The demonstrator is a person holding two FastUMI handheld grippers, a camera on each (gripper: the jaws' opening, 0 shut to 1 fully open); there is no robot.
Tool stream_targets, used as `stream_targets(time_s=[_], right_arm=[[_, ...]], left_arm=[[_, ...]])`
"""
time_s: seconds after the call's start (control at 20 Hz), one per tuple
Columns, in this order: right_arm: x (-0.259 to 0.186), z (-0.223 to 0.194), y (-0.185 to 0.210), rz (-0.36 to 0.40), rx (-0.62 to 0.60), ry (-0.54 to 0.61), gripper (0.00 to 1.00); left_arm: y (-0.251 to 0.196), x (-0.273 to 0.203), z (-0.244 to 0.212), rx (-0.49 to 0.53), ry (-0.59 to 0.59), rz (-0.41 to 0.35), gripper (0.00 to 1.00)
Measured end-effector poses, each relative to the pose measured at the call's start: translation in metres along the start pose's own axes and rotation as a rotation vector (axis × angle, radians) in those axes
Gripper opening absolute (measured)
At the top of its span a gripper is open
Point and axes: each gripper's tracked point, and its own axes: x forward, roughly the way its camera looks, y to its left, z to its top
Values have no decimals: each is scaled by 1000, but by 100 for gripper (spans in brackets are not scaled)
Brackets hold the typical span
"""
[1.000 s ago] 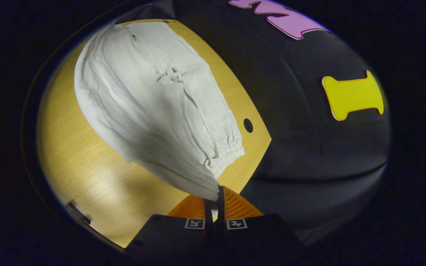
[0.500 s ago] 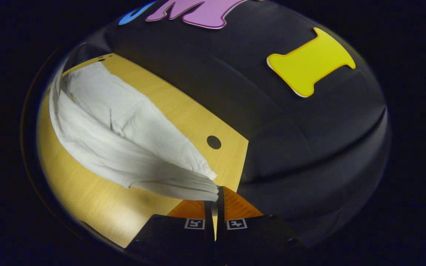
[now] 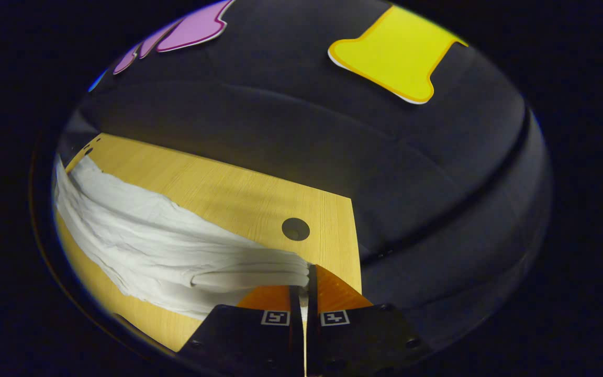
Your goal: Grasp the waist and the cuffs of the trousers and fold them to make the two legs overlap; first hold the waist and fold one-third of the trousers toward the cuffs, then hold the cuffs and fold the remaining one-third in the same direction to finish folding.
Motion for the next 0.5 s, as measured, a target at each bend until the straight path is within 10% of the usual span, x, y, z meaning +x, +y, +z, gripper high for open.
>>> stream_targets(time_s=[0.3, 0.35, 0.45, 0.5], right_arm=[[-9, 0, 18, -2, 244, 116, 28], [-8, 1, 16, -18, 264, 114, 40], [-13, 7, 9, -42, 278, 91, 96], [-20, 9, 5, -54, 287, 76, 100]], left_arm=[[-41, 40, -14, -26, 38, -92, 7], [-48, 38, -13, -47, 36, -112, 24], [-50, 33, -12, -79, 26, -126, 42], [-52, 29, -10, -94, 21, -133, 55]])
